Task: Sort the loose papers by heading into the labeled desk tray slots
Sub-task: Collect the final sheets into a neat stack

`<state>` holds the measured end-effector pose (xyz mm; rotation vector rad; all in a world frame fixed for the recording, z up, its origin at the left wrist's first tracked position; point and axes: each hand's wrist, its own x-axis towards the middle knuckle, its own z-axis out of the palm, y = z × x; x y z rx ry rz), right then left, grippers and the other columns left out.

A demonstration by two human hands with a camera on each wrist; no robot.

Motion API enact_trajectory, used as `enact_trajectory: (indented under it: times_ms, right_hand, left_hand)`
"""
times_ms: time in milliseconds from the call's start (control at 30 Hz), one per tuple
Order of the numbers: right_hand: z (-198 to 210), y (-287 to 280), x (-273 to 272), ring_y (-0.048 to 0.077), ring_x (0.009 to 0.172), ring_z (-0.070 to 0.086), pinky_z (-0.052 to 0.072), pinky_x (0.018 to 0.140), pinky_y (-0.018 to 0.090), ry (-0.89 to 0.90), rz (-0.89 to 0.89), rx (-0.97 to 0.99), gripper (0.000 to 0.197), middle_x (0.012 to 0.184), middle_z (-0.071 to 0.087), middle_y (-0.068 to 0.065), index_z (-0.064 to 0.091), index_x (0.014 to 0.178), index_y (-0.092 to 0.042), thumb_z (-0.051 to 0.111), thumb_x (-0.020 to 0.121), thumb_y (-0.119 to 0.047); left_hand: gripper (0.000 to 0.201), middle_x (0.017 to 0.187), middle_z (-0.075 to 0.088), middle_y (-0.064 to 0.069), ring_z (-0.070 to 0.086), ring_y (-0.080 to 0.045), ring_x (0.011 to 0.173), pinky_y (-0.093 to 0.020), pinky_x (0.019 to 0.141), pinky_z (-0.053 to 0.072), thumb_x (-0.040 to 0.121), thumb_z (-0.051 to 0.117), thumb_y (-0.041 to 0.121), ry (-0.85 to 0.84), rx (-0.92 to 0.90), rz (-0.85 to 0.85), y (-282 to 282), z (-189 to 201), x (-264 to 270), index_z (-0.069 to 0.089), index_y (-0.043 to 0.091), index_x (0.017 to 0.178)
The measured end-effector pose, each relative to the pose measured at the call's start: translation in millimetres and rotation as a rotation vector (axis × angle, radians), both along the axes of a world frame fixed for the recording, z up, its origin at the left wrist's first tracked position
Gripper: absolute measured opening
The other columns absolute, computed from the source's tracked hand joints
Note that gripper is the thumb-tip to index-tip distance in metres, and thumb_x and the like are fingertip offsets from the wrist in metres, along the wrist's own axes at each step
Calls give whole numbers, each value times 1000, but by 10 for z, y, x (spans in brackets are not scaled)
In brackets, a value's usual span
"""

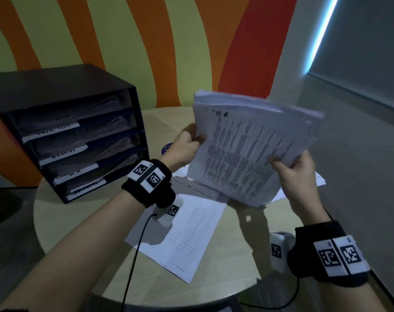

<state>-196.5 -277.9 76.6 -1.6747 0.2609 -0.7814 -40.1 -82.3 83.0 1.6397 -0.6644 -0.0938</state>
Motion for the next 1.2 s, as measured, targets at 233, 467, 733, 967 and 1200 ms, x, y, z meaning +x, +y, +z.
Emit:
enact_trajectory:
  times_ms: [233, 467, 733, 967, 1200]
  right_hand:
    - [-159, -102, 26, 5, 71, 56, 44, 64, 22, 79, -136, 72, 16, 79, 61, -5, 60, 87, -7, 50, 92, 4]
    - [-114, -432, -83, -2, 54, 58, 48, 51, 15, 37, -348, 189, 9, 77, 61, 5, 63, 95, -2, 58, 89, 0]
    - [-154, -562, -95, 24, 83, 60, 50, 75, 39, 71, -395, 238, 12, 93, 64, 14, 65, 96, -6, 57, 88, -2]
    - [-211, -489, -43, 14, 70, 61, 46, 61, 25, 159, -309, 232, 14, 82, 65, 2, 64, 101, -7, 55, 91, -1]
    - [-355, -467, 13, 26, 77, 63, 51, 72, 34, 294, -238, 238, 11, 85, 67, 10, 66, 94, -6, 57, 91, -2]
  left_hand:
    - [50, 113, 55, -12, 54, -26, 106, -33, 88, 47, 82, 75, 16, 137, 635, 301, 418, -512, 297, 43, 5, 119]
    - [99, 139, 37, -18, 37, -33, 131, -42, 103, 42, 68, 84, 45, 195, 1242, 290, 556, -772, 241, 28, 1, 137]
    - [66, 110, 66, -12, 65, -31, 99, -46, 88, 56, 59, 92, 21, 448, 1033, 261, 580, -807, 291, 55, 1, 110]
    - [75, 124, 46, -11, 56, -30, 112, -40, 93, 52, 61, 88, 41, 331, 1218, 304, 669, -811, 256, 53, 9, 118]
    - [16, 91, 63, -8, 61, -20, 78, -28, 66, 50, 82, 68, -3, 293, 825, 329, 819, -848, 232, 59, 8, 91]
